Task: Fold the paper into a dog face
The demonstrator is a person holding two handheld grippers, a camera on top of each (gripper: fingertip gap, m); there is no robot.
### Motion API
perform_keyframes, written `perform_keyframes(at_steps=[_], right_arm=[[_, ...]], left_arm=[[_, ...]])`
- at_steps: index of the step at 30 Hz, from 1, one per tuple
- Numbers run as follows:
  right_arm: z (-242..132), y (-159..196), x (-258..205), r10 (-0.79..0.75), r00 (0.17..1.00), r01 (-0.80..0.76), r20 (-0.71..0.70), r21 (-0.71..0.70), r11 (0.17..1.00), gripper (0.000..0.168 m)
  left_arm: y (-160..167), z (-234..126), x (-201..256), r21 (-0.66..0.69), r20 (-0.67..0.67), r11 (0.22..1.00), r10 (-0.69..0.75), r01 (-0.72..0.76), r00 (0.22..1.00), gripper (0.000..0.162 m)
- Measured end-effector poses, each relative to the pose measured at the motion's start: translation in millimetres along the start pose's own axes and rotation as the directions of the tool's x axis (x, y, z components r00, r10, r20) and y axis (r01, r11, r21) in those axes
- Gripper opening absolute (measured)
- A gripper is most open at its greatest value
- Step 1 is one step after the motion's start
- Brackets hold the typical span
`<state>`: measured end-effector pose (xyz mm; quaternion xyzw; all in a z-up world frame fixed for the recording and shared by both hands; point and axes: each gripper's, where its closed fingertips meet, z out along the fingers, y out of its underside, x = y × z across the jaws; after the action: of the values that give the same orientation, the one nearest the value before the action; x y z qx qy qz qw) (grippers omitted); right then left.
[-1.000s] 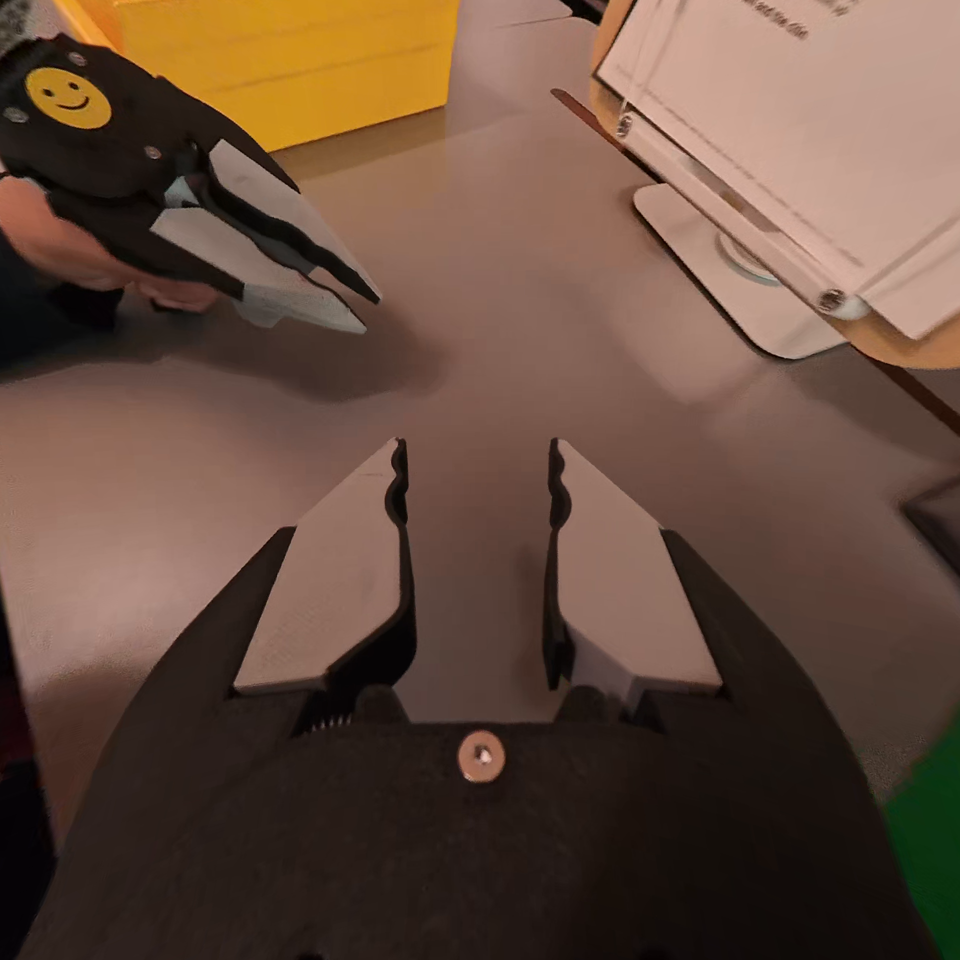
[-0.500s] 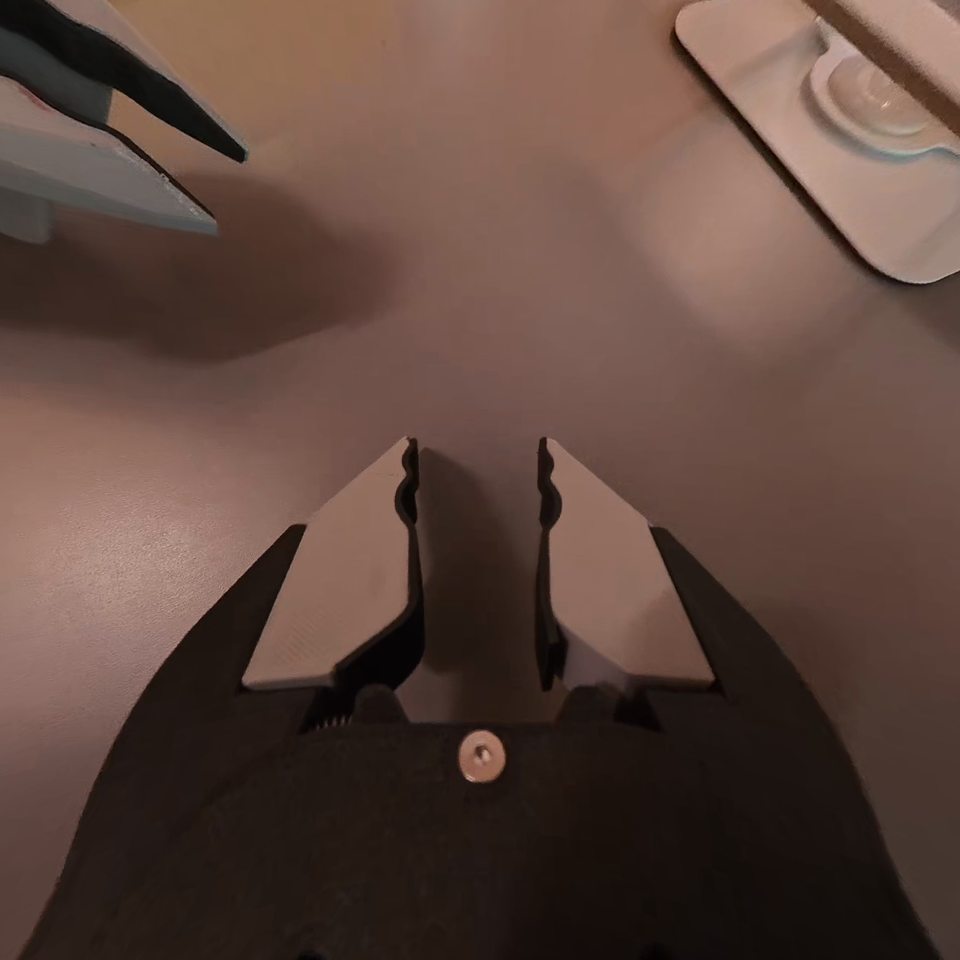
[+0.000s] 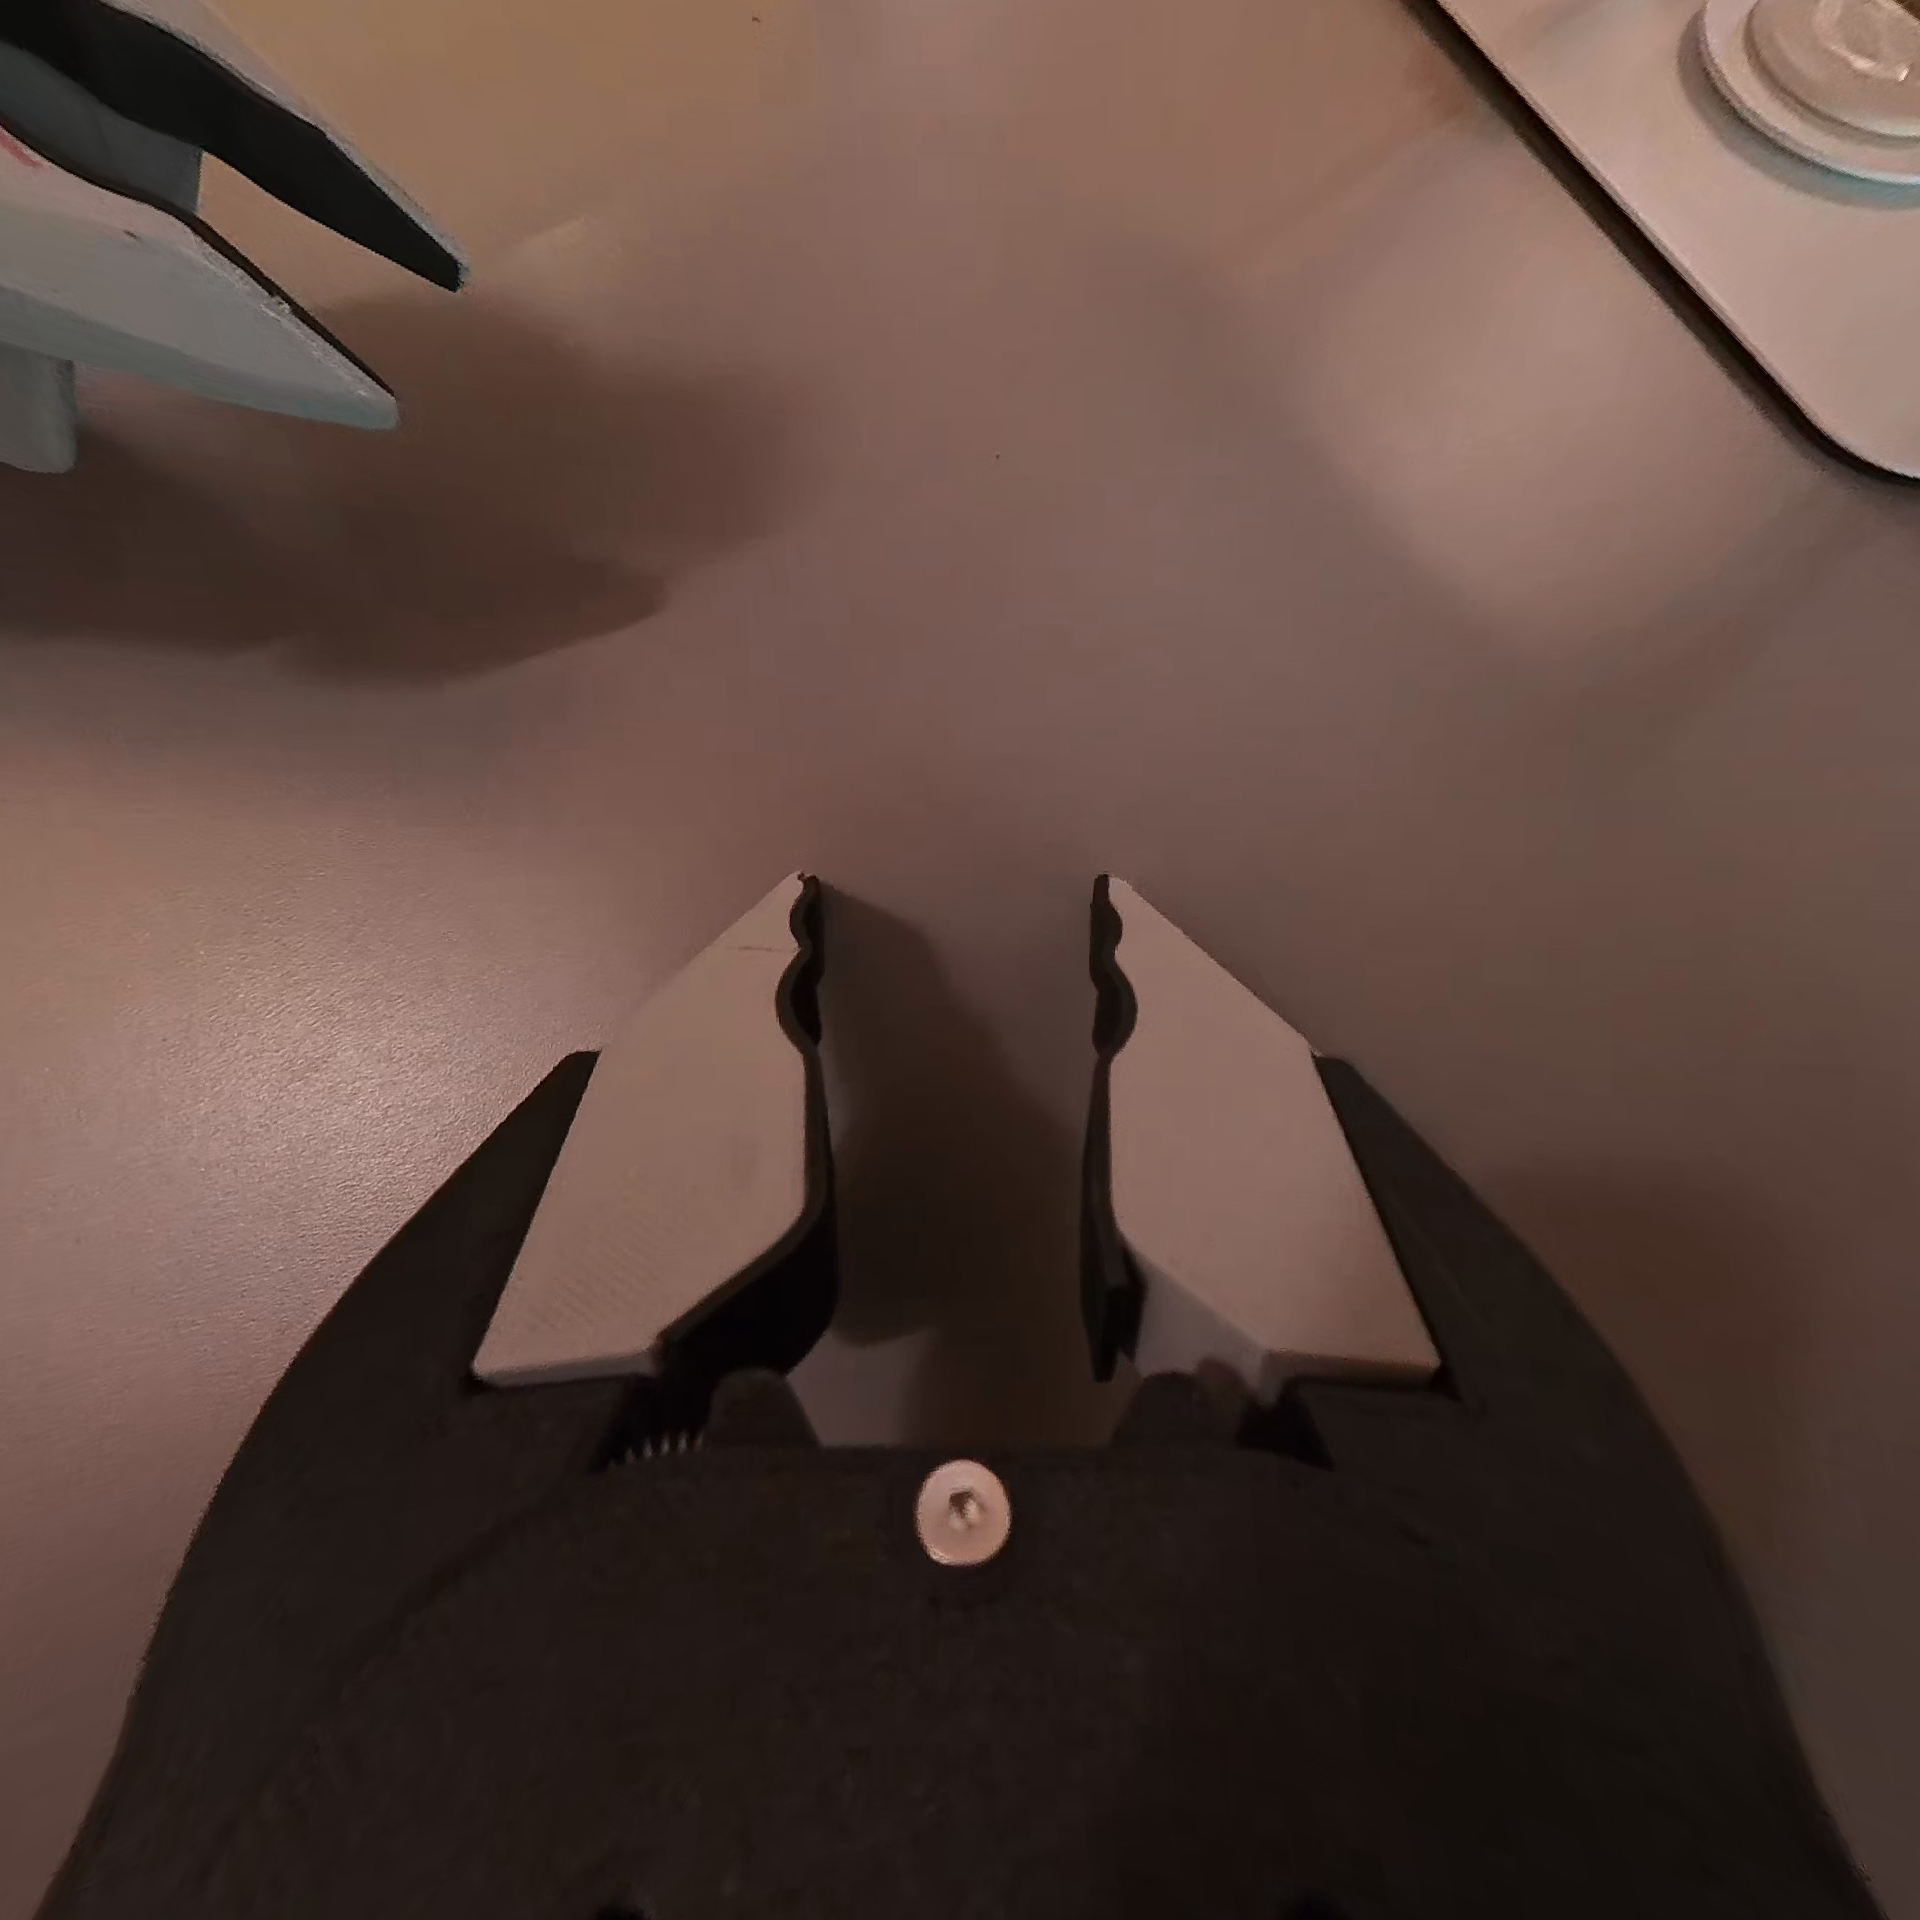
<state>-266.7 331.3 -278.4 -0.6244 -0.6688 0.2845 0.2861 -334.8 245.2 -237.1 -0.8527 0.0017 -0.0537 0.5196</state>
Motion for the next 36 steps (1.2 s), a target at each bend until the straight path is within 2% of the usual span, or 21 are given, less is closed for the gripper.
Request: perform_keyframes(at_steps=[13,14,17,18,23,31,36], right_arm=[[0,0,3,0.01,1.0,-0.01,-0.013,-0.002,1.0,0.05],[0,1,8,0.032,0.998,-0.033,-0.048,-0.005,0.999,0.06],[-2,9,30,0.148,0.978,-0.153,-0.148,-0.025,0.988,0.105],[-2,10,34,0.164,0.975,-0.17,-0.152,-0.028,0.985,0.114],[-2,12,31,0.134,0.983,-0.14,-0.129,-0.04,0.989,0.119],[-1,12,31,0.133,0.983,-0.14,-0.129,-0.04,0.989,0.119],[-1,12,31,0.133,0.983,-0.14,-0.129,-0.04,0.989,0.12]], left_arm=[[9,7,9,-0.074,-0.003,0.996,0.052,-0.052,0.999,0.026],[11,8,10,-0.082,-0.003,0.995,0.063,-0.063,0.998,0.027],[12,9,12,-0.094,-0.002,0.992,0.087,-0.087,0.996,0.027],[13,9,12,-0.097,-0.004,0.991,0.087,-0.087,0.996,0.027],[17,13,10,-0.135,0.001,0.988,0.077,-0.076,0.997,0.027],[25,16,17,-0.187,0.023,0.964,0.199,-0.191,0.98,0.026],[25,15,19,-0.186,0.027,0.959,0.223,-0.214,0.975,0.027]])
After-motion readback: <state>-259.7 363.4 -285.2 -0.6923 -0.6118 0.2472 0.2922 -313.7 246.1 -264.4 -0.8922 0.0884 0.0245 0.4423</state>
